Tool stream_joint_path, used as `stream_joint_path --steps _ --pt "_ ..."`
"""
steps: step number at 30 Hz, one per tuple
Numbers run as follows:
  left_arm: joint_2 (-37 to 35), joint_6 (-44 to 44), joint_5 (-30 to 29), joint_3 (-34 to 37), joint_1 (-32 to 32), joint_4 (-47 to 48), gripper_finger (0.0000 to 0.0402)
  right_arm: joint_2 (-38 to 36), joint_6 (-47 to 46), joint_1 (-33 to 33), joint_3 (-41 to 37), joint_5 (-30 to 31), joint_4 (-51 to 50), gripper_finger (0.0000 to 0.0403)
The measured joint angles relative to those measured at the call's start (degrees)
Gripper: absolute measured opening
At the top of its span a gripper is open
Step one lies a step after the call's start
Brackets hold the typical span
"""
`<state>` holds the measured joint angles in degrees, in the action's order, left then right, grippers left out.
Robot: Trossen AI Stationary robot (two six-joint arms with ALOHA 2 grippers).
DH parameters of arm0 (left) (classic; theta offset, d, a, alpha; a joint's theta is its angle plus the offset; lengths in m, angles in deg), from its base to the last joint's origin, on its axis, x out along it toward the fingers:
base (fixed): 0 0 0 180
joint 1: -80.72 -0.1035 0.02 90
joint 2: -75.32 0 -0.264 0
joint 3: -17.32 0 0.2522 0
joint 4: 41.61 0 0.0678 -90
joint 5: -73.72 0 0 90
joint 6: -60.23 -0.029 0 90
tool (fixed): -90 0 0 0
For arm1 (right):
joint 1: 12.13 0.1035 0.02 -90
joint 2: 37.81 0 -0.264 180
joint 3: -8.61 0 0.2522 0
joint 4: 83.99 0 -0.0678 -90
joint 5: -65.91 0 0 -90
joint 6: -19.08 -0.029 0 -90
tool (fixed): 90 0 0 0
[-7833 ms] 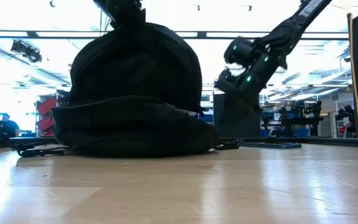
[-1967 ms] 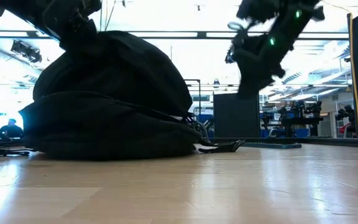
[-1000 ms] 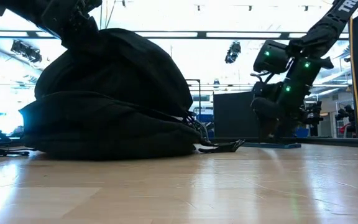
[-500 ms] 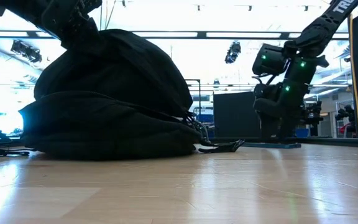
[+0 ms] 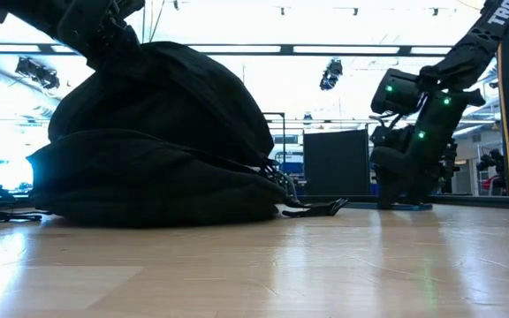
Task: Unpack backpack
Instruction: Put the smartphone into the backpack
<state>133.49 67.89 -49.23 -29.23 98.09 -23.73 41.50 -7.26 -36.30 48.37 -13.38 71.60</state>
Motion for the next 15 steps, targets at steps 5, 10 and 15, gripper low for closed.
stream_joint_path --steps 5,10,15 --pt "0.0 0.0 0.0 0.0 0.0 0.1 0.0000 -0.2 -0.7 0.1 -1.6 0.1 1.0 0.0370" --pt "0.0 0.0 0.0 0.0 0.0 0.1 0.0000 -0.2 -2.8 1.2 -1.9 0.1 1.5 0.0318" --pt "0.0 0.1 0.0 0.0 0.0 0.1 0.0000 -0.1 -4.6 2.5 -1.8 0.6 2.3 0.0318"
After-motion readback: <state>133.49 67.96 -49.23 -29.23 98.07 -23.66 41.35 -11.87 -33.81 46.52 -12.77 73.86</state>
